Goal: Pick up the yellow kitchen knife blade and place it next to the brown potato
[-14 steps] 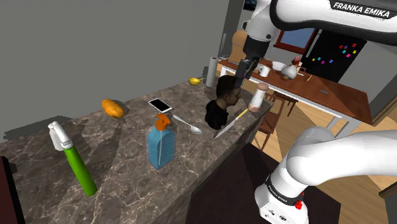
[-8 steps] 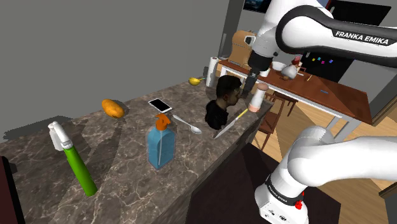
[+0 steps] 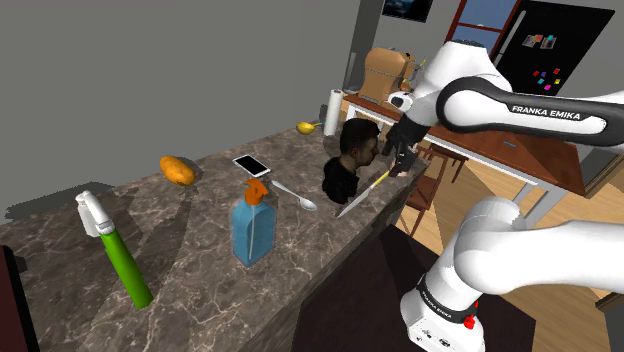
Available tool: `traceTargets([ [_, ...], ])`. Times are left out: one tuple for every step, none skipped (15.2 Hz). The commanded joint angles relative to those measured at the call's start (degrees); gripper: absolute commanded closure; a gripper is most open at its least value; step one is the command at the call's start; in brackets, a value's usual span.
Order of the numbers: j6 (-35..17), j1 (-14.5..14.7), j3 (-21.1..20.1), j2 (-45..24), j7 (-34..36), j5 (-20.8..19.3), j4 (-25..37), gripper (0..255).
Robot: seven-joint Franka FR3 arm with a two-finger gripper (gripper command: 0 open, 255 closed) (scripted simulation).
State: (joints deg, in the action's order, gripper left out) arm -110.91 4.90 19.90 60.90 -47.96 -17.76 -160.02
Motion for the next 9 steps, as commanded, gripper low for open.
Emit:
traceTargets([
  [-4.1,0.5,5.0,-0.6,-7.7,-3.6,-2.0,0],
  [-6.1,0.8,7.7,-1.2,-11.3,-5.3,-2.8,0],
  [-8.3,1.1,10.5,-2.1,-14.9,-7.1,-3.3,0],
  [-10.5,1.7,13.3,-3.3,-18.6,-8.7,-3.7,0],
  [-12.9,2.3,16.2,-4.8,-22.3,-10.3,-3.9,0],
  [-15.2,3.2,19.2,-6.5,-25.9,-11.8,-3.8,0],
  [-17.6,4.4,22.3,-8.3,-29.6,-13.1,-3.6,0],
  [-18.1,4.8,23.0,-8.8,-30.4,-13.5,-3.5,0],
  [-19.2,5.0,23.6,-9.5,-30.4,-13.8,-3.8,0],
])
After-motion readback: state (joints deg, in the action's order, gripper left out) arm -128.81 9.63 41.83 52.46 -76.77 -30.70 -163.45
